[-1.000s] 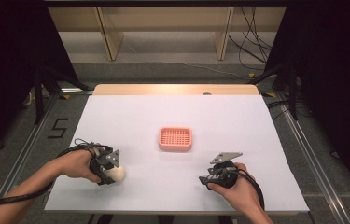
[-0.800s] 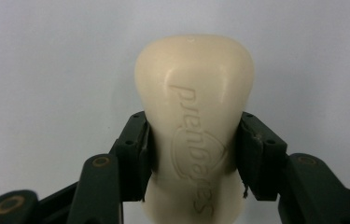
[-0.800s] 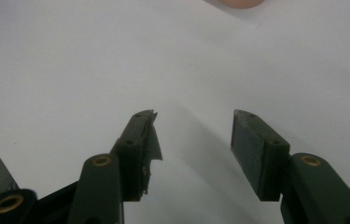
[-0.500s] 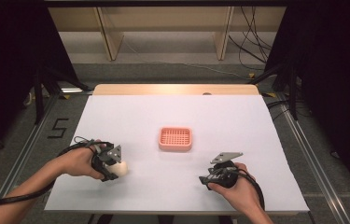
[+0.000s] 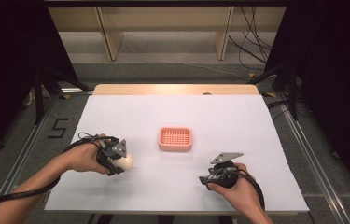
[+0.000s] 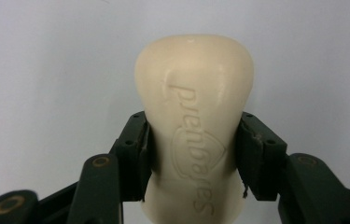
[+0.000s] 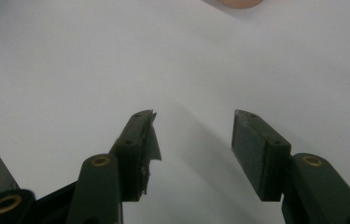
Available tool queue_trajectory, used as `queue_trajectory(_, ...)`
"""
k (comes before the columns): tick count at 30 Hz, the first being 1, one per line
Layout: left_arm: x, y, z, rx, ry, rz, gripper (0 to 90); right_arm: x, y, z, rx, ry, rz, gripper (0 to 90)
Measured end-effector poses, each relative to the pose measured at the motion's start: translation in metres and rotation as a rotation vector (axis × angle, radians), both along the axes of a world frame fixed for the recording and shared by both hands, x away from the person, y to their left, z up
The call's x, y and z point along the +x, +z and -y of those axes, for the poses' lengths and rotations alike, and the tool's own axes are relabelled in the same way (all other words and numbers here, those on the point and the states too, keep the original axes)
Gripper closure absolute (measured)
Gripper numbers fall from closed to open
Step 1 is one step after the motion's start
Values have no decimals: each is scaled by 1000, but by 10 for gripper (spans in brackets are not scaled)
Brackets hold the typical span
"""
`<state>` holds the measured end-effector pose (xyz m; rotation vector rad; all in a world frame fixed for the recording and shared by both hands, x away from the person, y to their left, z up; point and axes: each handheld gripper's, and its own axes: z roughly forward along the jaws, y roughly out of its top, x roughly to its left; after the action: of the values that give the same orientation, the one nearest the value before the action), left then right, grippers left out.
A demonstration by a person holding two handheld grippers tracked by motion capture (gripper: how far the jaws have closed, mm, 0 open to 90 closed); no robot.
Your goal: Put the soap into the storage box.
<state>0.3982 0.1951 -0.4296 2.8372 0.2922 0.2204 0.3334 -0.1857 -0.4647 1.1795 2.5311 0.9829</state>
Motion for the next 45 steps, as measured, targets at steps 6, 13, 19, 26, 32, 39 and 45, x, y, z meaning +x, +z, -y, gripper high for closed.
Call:
queue_trajectory(6, 5, 5, 5, -21, 19, 23, 498, -1, 1, 0, 7, -11, -16, 492)
queue_trajectory(13, 10, 8, 12, -17, 17, 33, 498, -1, 1, 0, 5, -10, -11, 492)
queue_trajectory(19, 14, 12, 19, -23, 6, 54, 498, -1, 2, 1, -3, -7, -20, 492)
queue_trajectory(26, 18, 16, 28, -32, 6, 56, 498, -1, 2, 1, 0, -10, -24, 492)
queue_trajectory(32, 23, 19, 35, -41, -1, 66, 498, -1, 2, 1, 1, -10, -23, 492)
queue_trajectory(39, 27, 21, 41, -40, -5, 73, 498, -1, 2, 3, -6, -4, -4, 491)
queue_trajectory(45, 30, 23, 46, -49, 0, 72, 498, -1, 1, 3, -5, -2, -4, 491)
